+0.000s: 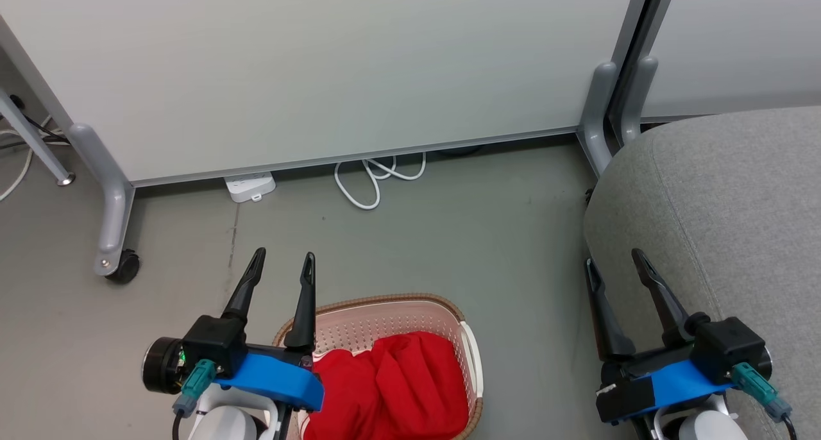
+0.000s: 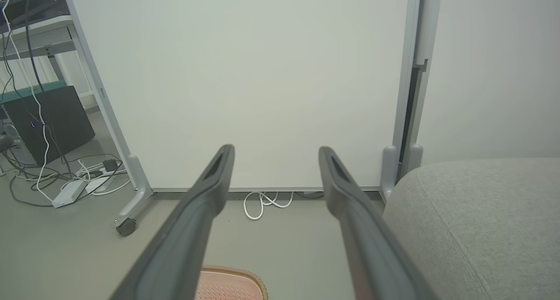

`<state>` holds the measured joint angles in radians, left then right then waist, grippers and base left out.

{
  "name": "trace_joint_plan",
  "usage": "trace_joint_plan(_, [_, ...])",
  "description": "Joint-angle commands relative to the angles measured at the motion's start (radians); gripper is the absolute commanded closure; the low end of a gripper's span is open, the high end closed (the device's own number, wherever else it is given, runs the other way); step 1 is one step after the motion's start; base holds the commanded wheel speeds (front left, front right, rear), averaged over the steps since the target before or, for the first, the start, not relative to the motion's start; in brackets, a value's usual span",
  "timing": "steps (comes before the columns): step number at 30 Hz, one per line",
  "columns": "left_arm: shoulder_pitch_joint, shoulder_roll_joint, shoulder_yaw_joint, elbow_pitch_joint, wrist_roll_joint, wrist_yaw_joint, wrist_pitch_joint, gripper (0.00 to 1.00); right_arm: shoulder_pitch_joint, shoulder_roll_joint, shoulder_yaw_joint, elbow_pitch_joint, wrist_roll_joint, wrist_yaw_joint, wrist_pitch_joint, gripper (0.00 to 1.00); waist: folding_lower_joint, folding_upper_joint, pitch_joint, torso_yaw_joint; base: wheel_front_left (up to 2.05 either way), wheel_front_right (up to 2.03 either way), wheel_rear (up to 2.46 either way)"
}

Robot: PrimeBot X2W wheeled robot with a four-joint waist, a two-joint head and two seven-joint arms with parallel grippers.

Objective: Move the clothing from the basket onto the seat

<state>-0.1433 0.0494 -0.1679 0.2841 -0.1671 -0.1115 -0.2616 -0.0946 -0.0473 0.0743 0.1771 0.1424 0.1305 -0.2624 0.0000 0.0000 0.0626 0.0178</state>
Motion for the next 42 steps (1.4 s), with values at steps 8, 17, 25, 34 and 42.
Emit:
trace_joint_plan(8, [-0.082,0.002,-0.04,0.067,0.015,-0.014,-0.005,0.0,-0.042,-0.005,-0.001,-0.012,0.006,0.0,-0.004,0.0,0.0,0.0,0.069,-0.02,0.0,0.0,0.0])
trace_joint_plan(17, [-0.2,0.023,-0.093,0.204,0.023,-0.022,-0.005,0.0,-0.105,-0.005,0.008,-0.027,0.007,0.0,-0.004,0.0,0.0,0.0,0.199,-0.059,0.0,0.0,0.0])
trace_joint_plan(25, [-0.324,0.093,-0.208,0.357,-0.002,-0.019,-0.004,0.0,-0.181,-0.005,0.021,-0.051,0.005,0.0,-0.004,0.0,0.0,0.0,0.341,-0.109,0.0,0.0,0.0])
trace_joint_plan(34, [-0.443,0.148,-0.365,0.561,-0.005,-0.019,-0.004,0.0,-0.25,-0.005,0.021,-0.071,-0.006,0.0,-0.004,0.0,0.0,0.0,0.47,-0.143,0.0,0.0,0.0])
trace_joint_plan(42, [-0.518,0.179,-0.526,0.746,-0.006,-0.019,-0.004,0.0,-0.299,-0.005,0.028,-0.087,-0.017,0.0,-0.004,0.0,0.0,0.0,0.555,-0.155,0.0,0.0,0.0])
